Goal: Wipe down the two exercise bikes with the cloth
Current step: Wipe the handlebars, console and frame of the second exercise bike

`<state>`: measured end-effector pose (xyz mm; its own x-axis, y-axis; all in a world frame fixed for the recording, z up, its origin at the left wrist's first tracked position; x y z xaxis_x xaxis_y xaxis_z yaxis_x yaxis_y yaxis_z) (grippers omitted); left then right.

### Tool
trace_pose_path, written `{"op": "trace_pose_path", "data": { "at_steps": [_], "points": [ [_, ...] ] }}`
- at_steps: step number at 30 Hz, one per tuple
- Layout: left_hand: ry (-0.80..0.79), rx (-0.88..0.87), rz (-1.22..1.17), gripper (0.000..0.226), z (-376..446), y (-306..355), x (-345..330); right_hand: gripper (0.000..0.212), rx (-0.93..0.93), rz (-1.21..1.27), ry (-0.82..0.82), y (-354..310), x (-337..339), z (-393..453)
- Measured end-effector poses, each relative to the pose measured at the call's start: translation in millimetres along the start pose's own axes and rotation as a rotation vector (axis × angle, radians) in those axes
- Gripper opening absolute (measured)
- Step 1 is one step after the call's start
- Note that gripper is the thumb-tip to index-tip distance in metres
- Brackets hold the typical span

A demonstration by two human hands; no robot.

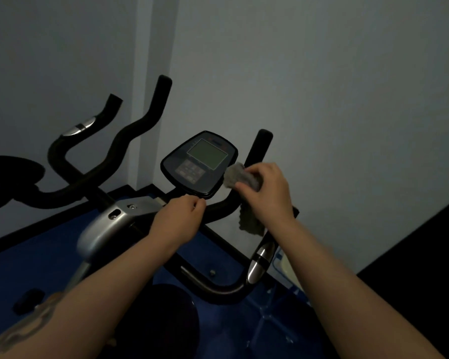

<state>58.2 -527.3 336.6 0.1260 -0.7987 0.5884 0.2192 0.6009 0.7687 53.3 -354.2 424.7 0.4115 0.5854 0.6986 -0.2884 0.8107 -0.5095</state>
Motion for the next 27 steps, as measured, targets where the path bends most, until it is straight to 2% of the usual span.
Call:
{"op": "trace_pose_path", "data": {
  "at_steps": [3, 5, 10, 13, 16, 20, 25, 27],
  "points": [
    [0.004, -0.002, 0.024, 0.044, -0.7, -1.2, -0.2, 0.043, -0.033, 0.046, 0.009, 5.6, -15.3, -33.7],
    [0.010, -0.008, 0.039, 0.044, -1.0, -0.8, -0.6, 0.047, -0.043, -0.030, 0.009, 6.2, -15.9, -40.5],
    [0.004, -0.014, 0.047, 0.045, -2.5, 2.0, 1.2, 0.032, -0.088, 0.125, 0.075, -3.5, -7.6, -13.4],
    [0.011, -0.009, 0.064, 0.044, -3.5, 1.8, 0.9, 0.027, -0.041, 0.072, 0.017, -1.1, -19.0, -32.0],
    [0.009, -0.007, 0.075, 0.044, -3.3, 2.1, 0.4, 0.025, -0.024, 0.079, -0.046, 3.1, -10.4, -18.6],
    [0.005, -0.002, 0.078, 0.045, -4.2, 4.2, 0.9, 0.026, -0.050, 0.104, 0.075, 2.2, -0.2, -0.9],
    [0.015, -0.027, 0.130, 0.043, -3.7, 3.9, 0.3, 0.026, -0.013, 0.051, -0.071, 4.0, -14.3, -20.5],
    [0.011, -0.019, 0.116, 0.043, -3.5, 3.8, 0.0, 0.025, 0.008, 0.049, -0.015, 1.4, -2.8, -2.7]
  ]
}}
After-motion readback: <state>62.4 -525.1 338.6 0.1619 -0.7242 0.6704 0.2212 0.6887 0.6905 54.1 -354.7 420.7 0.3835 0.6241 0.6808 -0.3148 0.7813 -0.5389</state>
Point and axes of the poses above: each hand's wrist, its own z-axis towards the middle knuckle, its own x-axis out of the back of the hand, y = z × x, the point moved 2 cm from there along z, towards the middle knuckle, and after that the axes turned 4 degrees about -x, right-handed, at the moved point
